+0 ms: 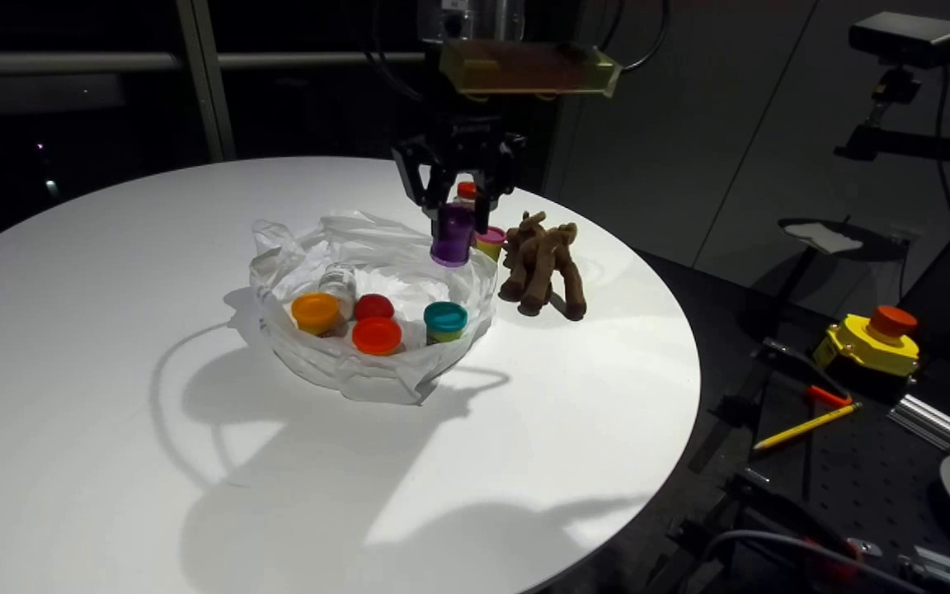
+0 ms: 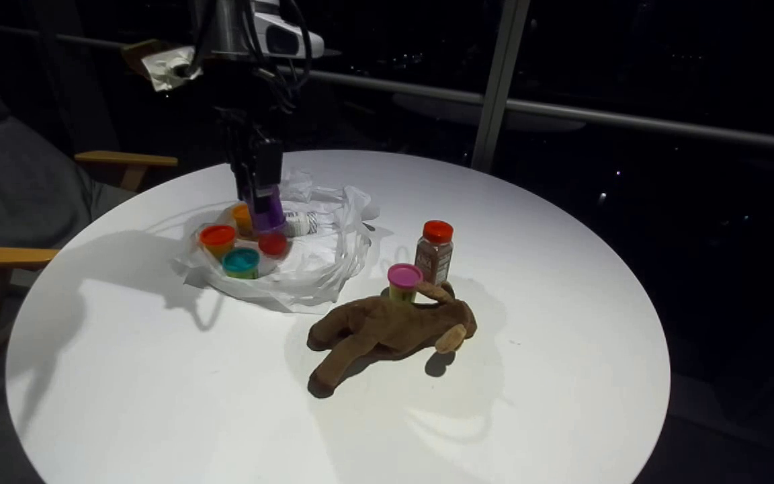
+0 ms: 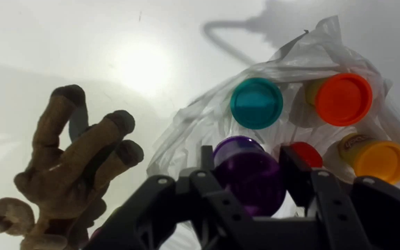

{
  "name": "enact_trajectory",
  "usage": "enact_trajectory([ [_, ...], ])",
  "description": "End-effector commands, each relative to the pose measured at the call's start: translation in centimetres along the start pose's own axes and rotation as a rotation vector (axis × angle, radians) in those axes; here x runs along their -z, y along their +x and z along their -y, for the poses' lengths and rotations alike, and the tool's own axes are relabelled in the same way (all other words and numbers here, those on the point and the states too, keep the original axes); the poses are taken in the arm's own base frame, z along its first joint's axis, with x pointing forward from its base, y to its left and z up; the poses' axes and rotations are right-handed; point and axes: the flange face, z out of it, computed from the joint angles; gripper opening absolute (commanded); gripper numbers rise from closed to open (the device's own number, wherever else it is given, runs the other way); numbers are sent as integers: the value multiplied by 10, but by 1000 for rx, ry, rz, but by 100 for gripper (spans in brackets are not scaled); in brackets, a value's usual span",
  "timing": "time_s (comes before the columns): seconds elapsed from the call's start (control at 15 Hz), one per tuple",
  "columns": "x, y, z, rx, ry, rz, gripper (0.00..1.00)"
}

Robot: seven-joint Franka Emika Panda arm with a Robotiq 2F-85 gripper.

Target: Remove all the objects from the plastic bag and put them on the table

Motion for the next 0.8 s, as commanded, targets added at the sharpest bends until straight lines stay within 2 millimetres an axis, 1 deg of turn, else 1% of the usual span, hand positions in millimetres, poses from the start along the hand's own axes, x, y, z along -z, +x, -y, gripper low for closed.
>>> enact_trajectory([
  [0.0, 9, -35, -31, -64, -17, -33, 25],
  [0.13, -1, -41, -51, -107, -17, -24, 25],
  [0.27, -18, -39, -72, -142, -19, 3, 25],
  [0.53, -60, -16, -113, -167, -15, 58, 25],
  [0.73, -86, -5, -135, -174, 9, 110, 25],
])
